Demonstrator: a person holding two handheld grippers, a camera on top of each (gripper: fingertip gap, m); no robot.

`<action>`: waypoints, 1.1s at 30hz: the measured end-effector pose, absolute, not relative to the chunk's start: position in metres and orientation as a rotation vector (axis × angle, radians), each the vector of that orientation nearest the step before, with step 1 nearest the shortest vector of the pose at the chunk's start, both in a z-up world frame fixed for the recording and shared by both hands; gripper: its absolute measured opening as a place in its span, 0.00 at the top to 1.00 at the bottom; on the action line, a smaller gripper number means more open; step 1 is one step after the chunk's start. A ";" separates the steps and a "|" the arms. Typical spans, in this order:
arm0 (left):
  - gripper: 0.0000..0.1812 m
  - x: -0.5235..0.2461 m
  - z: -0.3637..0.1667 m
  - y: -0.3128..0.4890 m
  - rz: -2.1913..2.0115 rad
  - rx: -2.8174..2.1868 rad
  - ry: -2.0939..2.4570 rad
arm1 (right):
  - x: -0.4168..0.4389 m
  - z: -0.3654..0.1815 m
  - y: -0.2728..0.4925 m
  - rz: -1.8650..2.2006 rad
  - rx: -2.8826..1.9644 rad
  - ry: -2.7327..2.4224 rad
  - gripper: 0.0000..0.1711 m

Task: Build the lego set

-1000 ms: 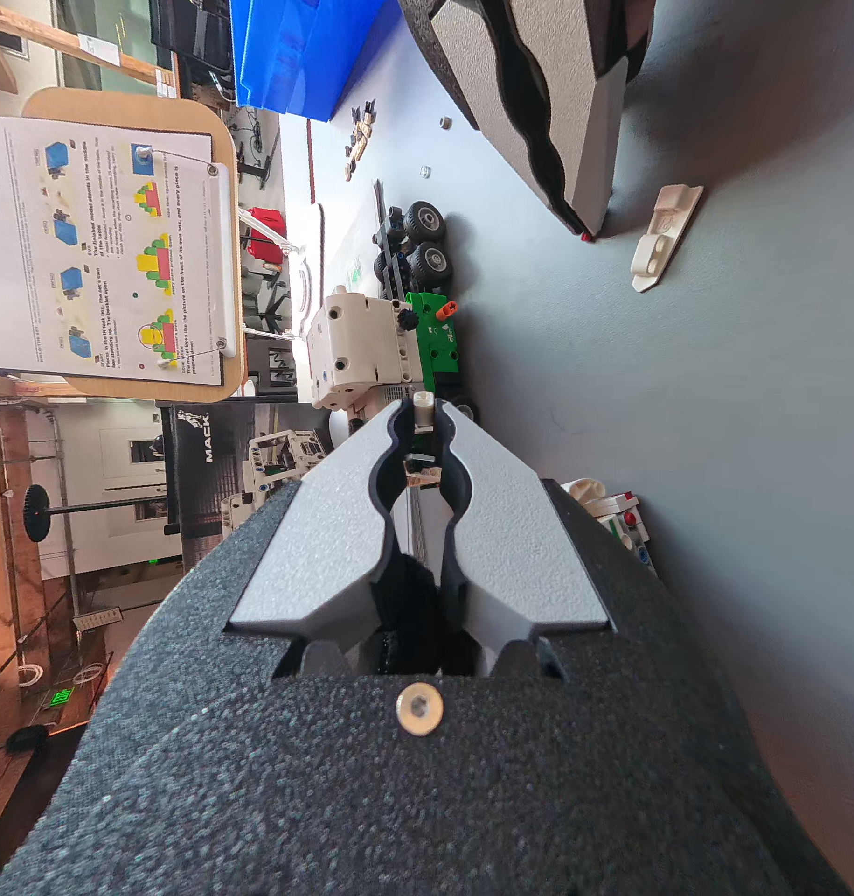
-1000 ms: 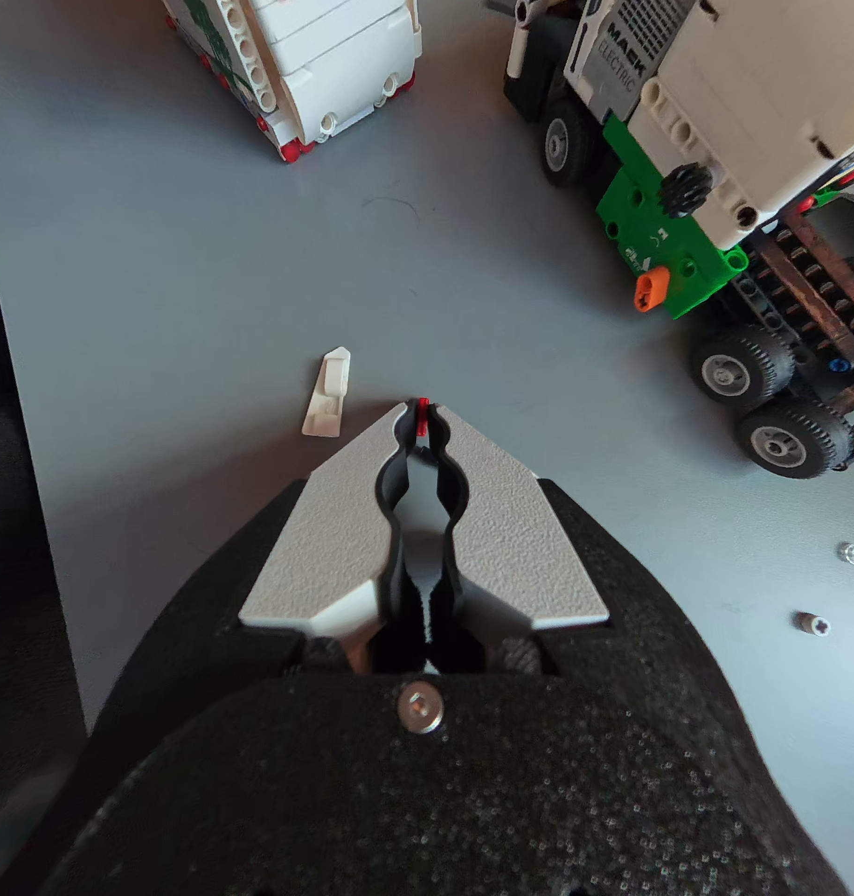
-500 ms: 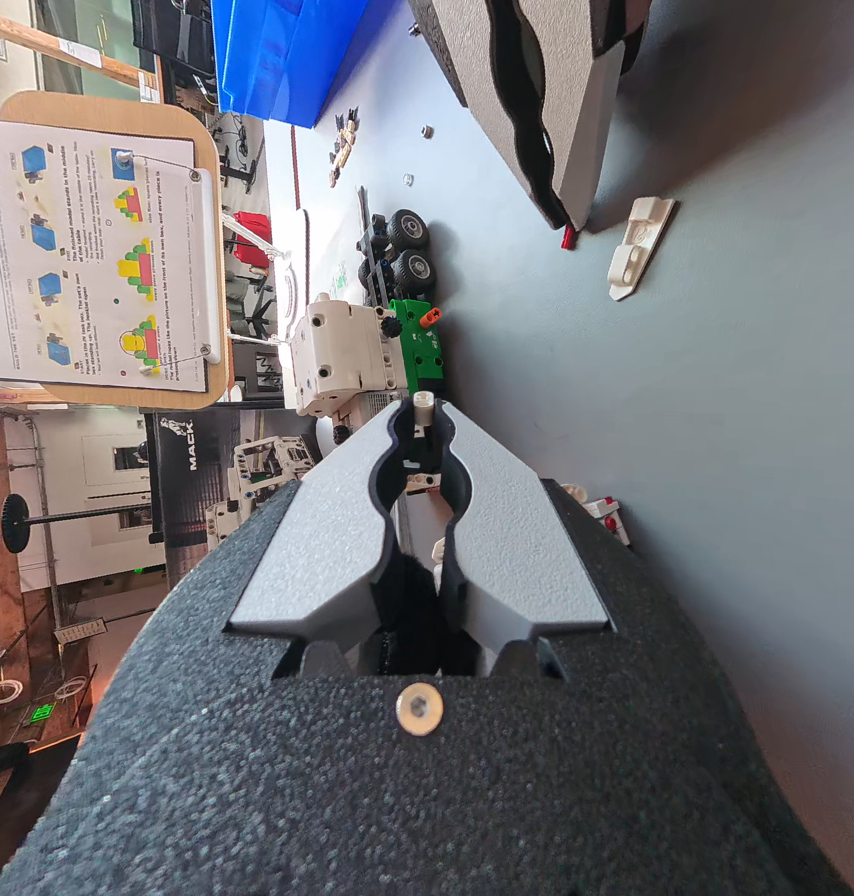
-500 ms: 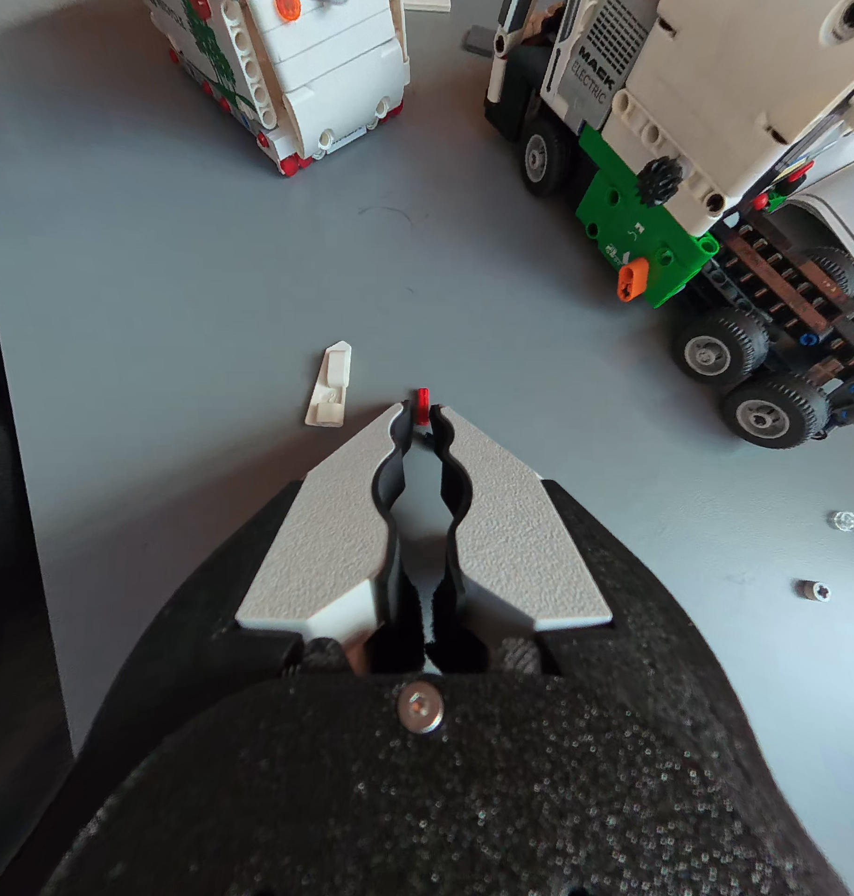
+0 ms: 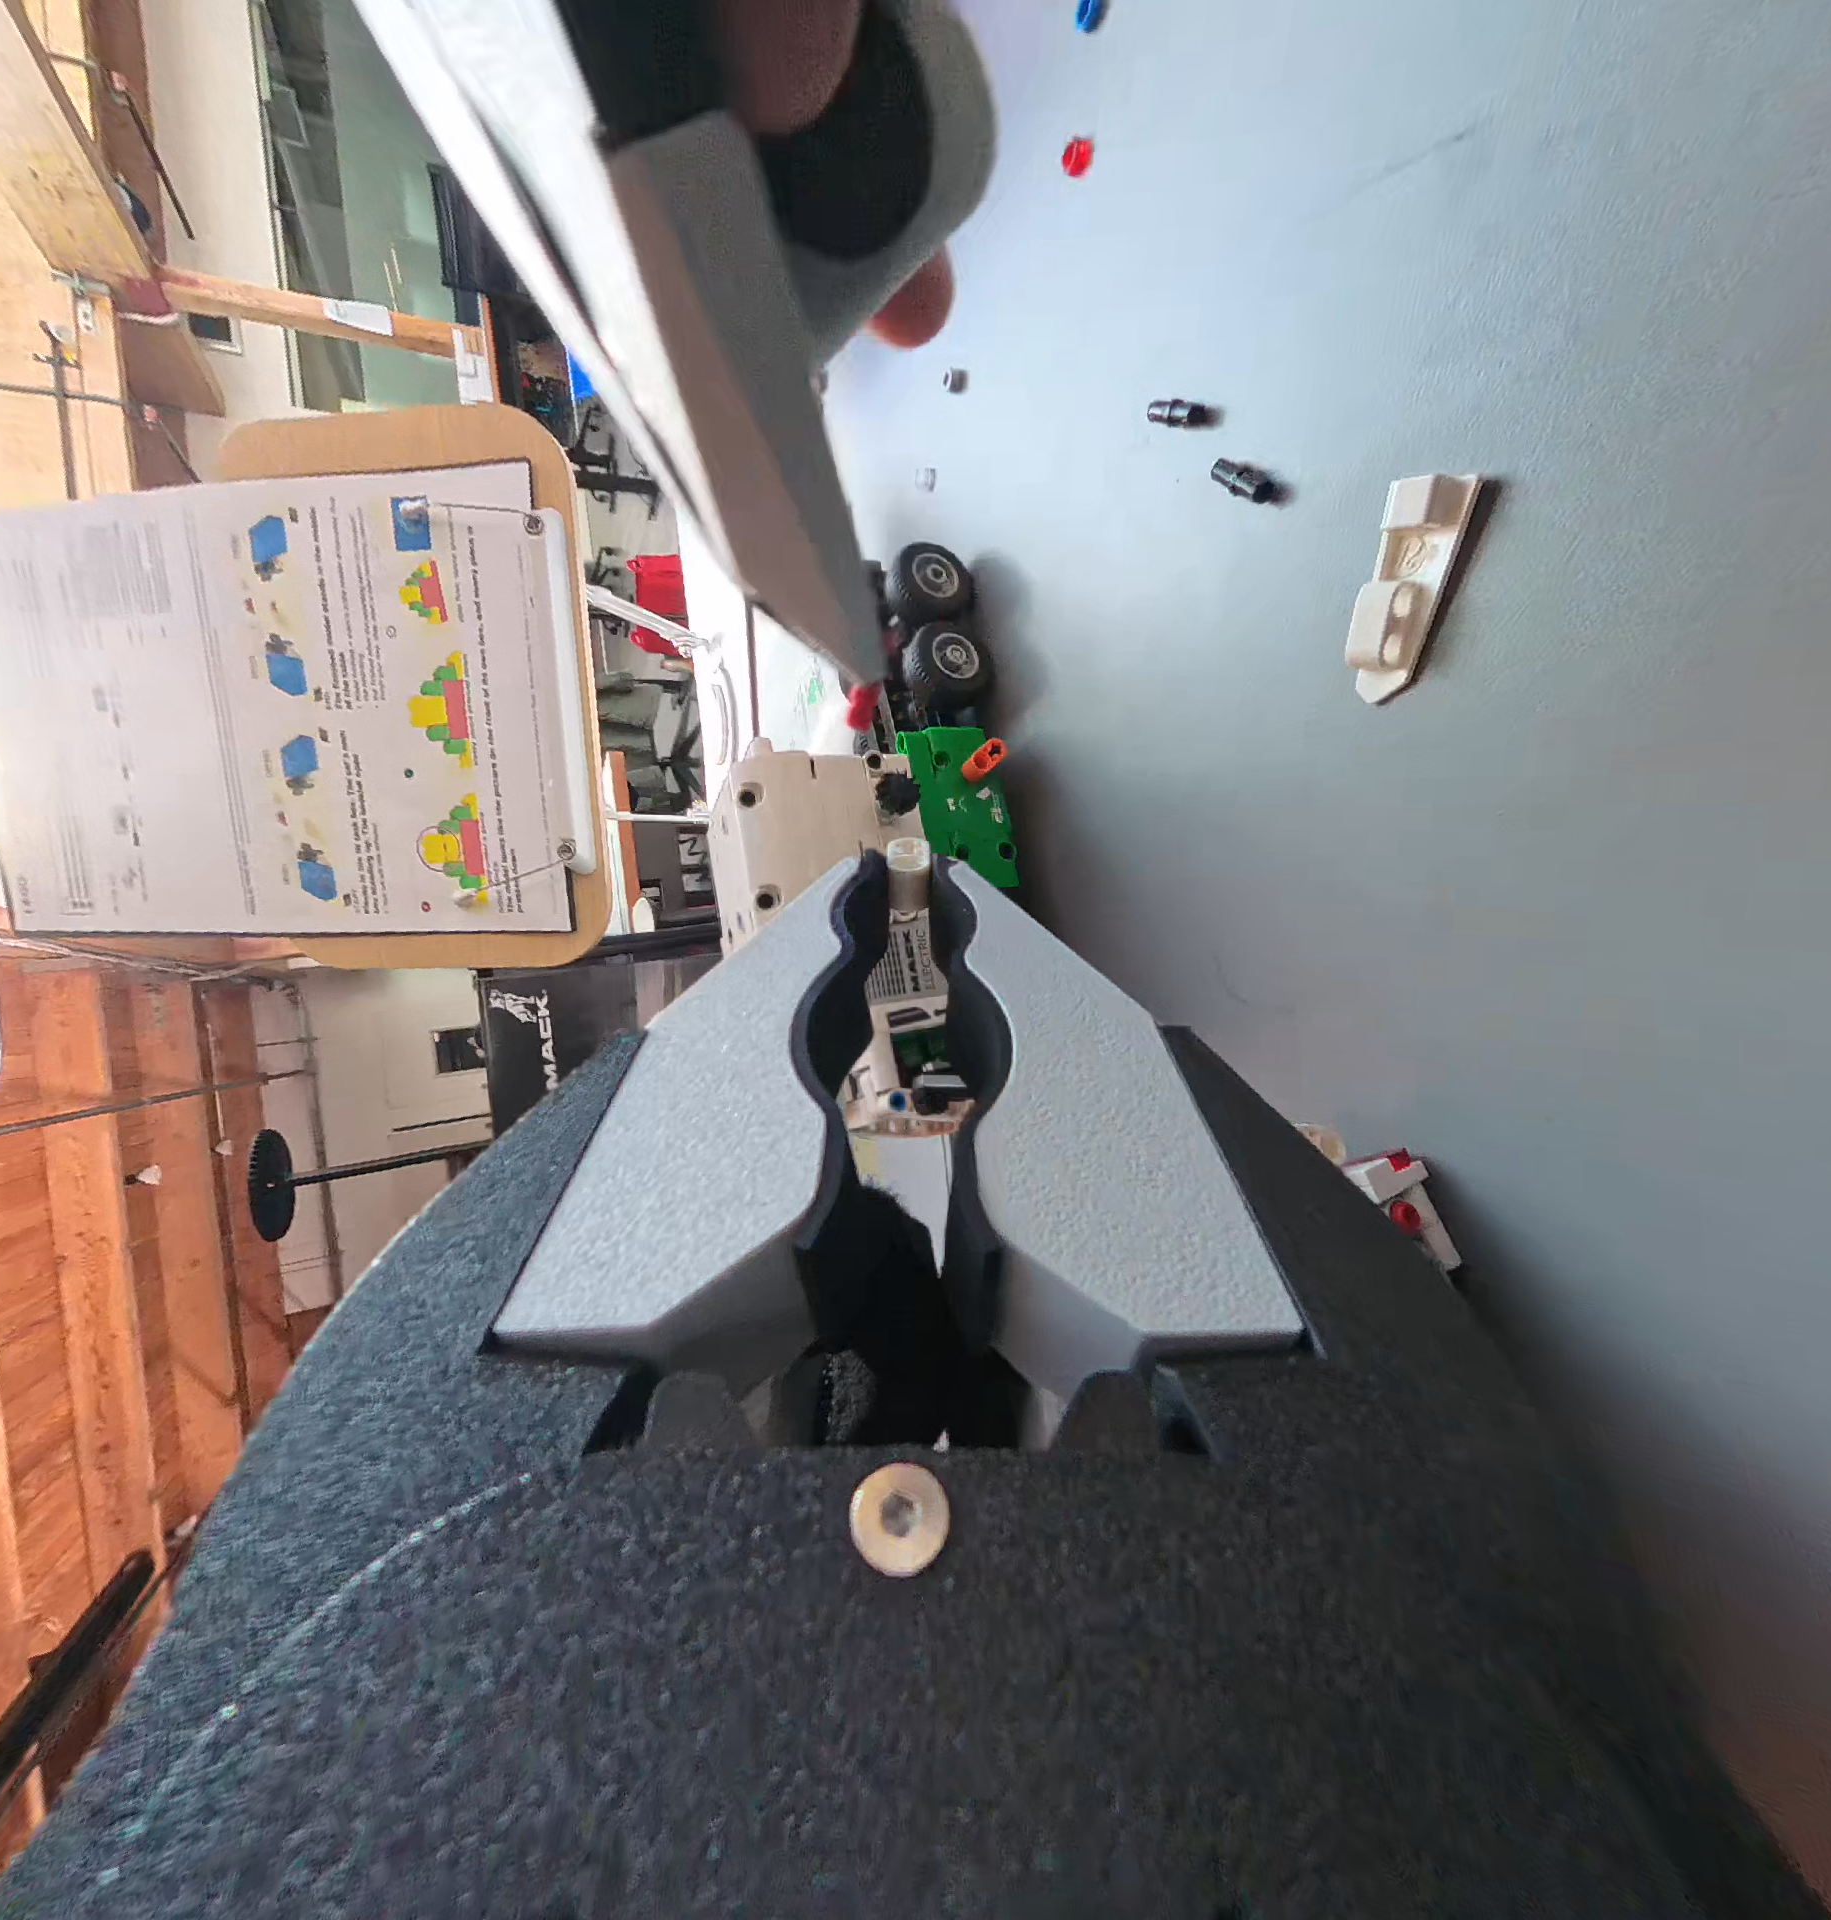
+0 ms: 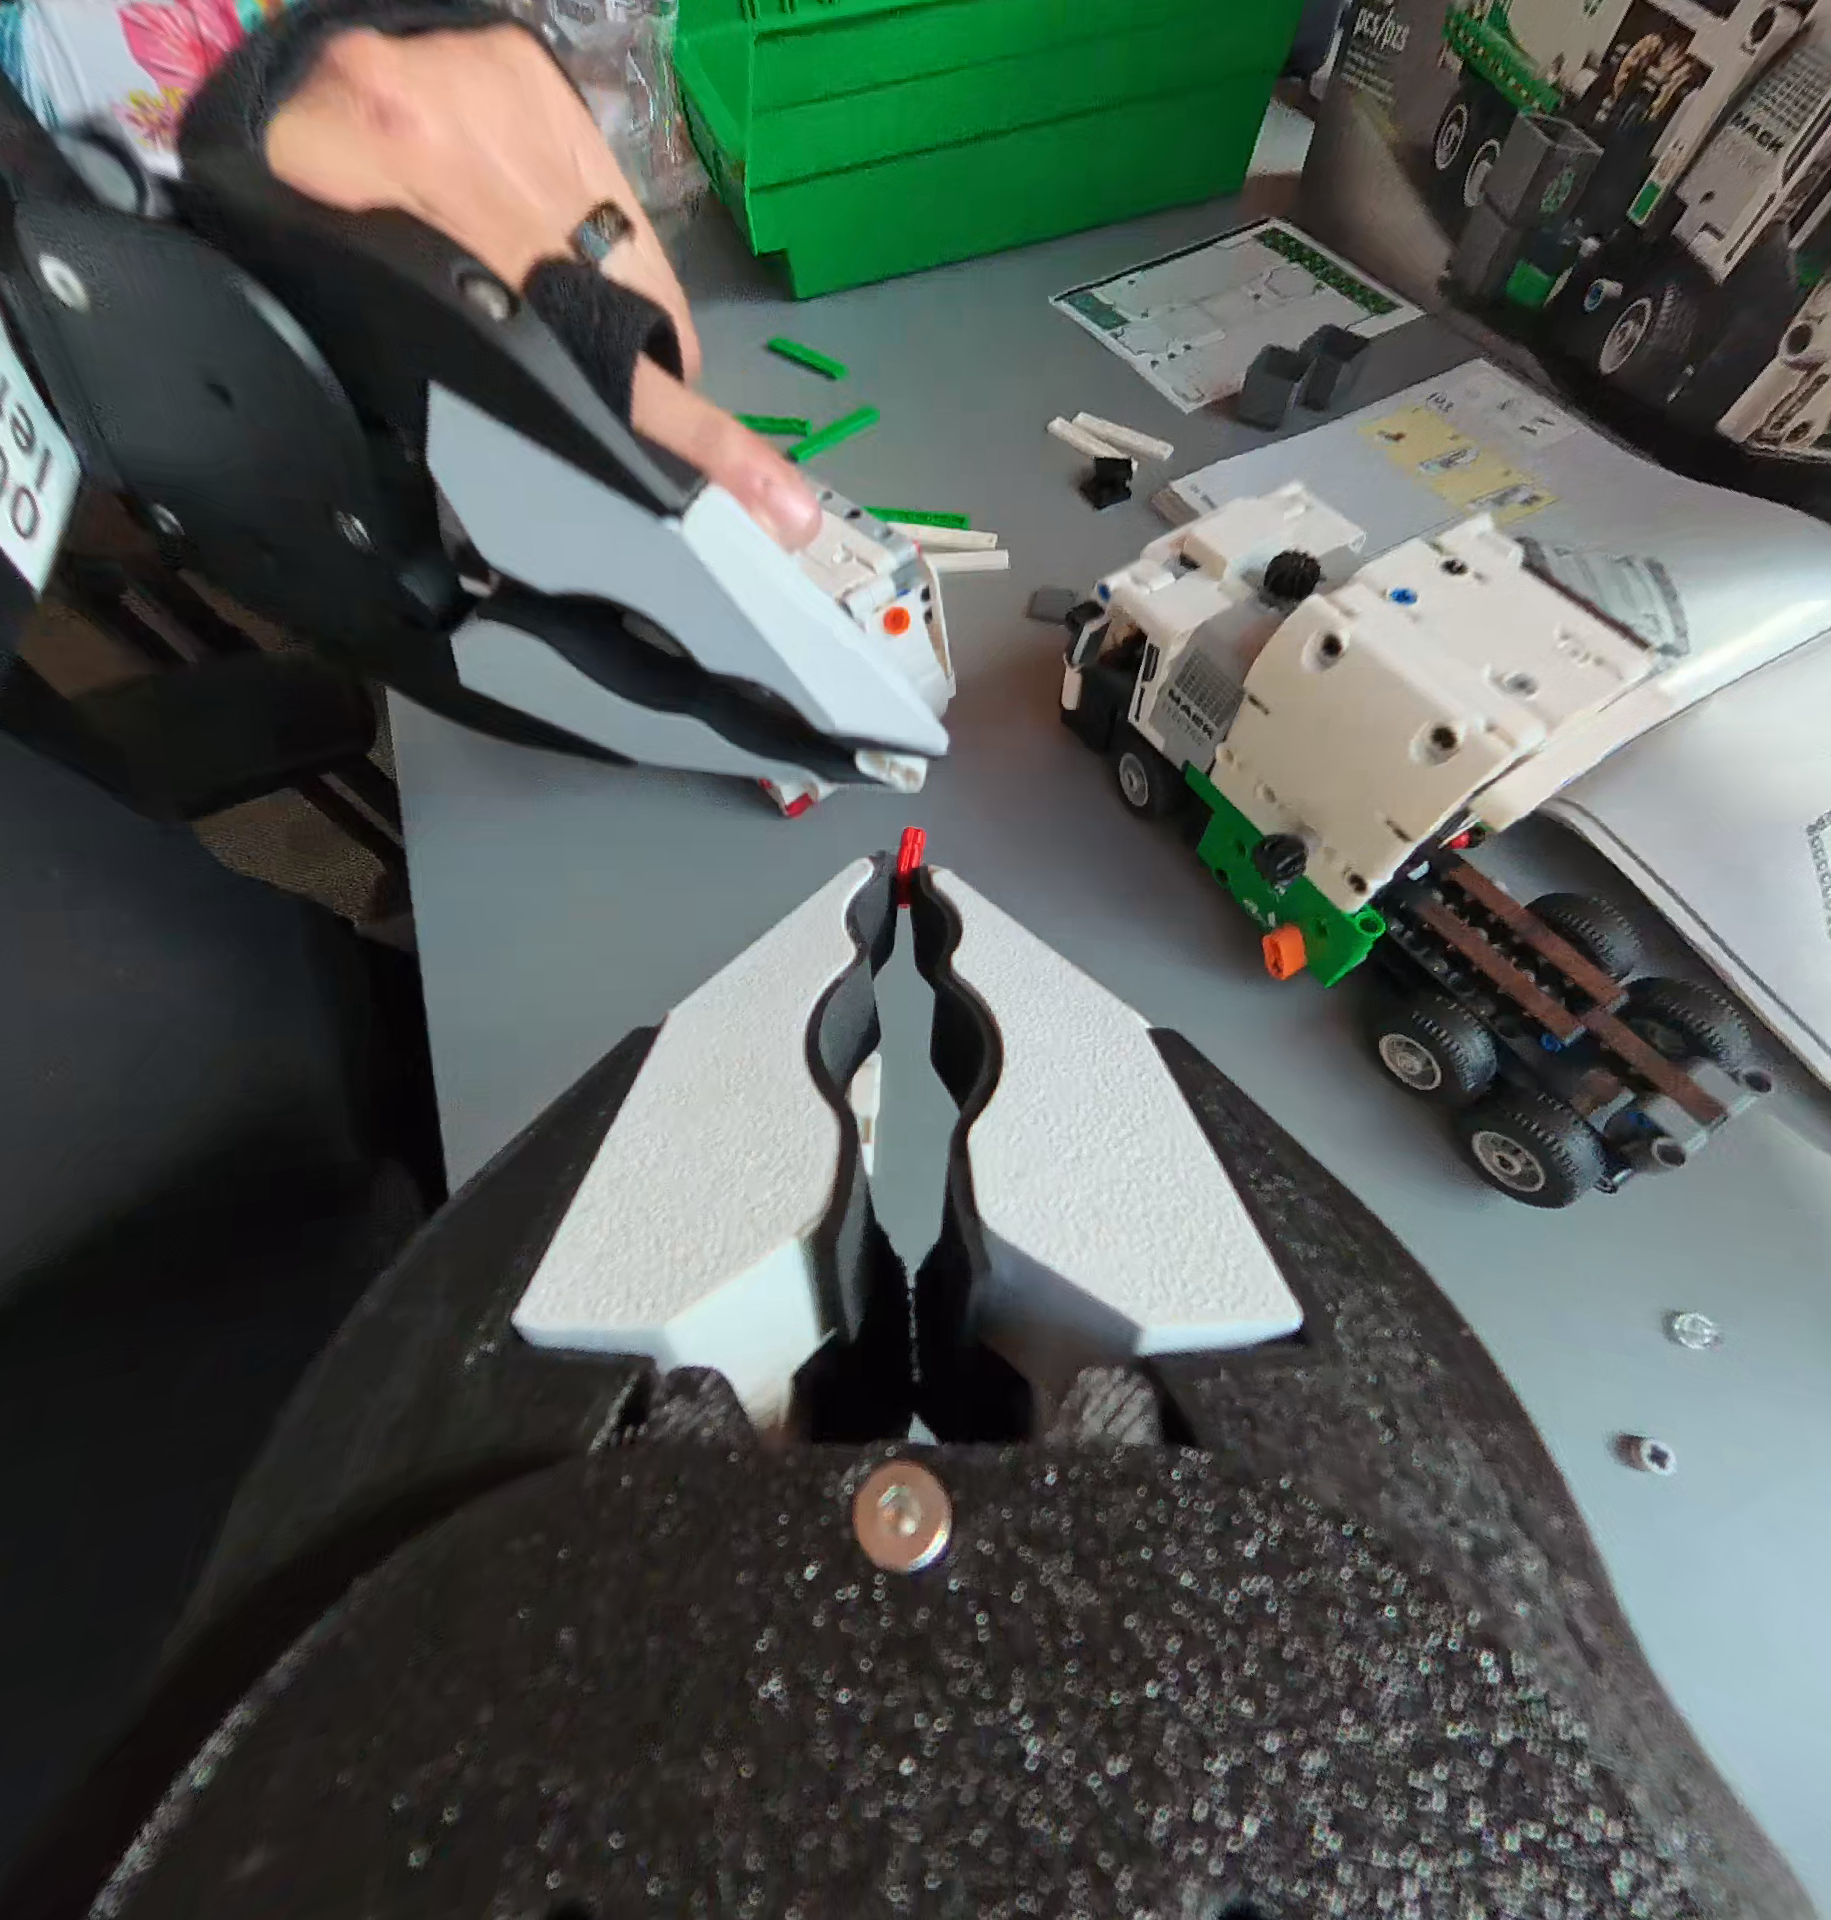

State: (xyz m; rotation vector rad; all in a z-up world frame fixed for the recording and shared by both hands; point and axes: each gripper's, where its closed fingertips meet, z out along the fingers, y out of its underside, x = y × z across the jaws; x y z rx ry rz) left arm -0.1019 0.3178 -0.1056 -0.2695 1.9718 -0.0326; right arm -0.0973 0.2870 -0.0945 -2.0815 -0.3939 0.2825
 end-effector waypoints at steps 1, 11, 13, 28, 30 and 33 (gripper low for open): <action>0.97 -0.100 -0.105 0.315 -0.030 -0.248 1.967 | -0.098 -0.089 0.289 0.276 -2.089 -0.393 0.99; 0.97 -0.094 -0.106 0.309 -0.067 -0.243 1.969 | -0.099 -0.103 0.295 0.216 -2.199 -0.409 0.99; 0.97 -0.094 -0.107 0.309 -0.058 -0.236 1.967 | -0.101 -0.103 0.296 0.223 -2.200 -0.409 0.99; 0.97 -0.091 -0.114 0.313 0.063 -0.176 1.973 | -0.095 -0.113 0.300 0.040 -2.287 -0.494 0.99; 0.97 -0.091 -0.116 0.313 0.083 -0.175 1.982 | -0.094 -0.115 0.300 -0.034 -2.294 -0.534 0.99; 0.97 -0.090 -0.116 0.314 0.095 -0.178 1.981 | -0.094 -0.114 0.301 -0.043 -2.285 -0.530 0.99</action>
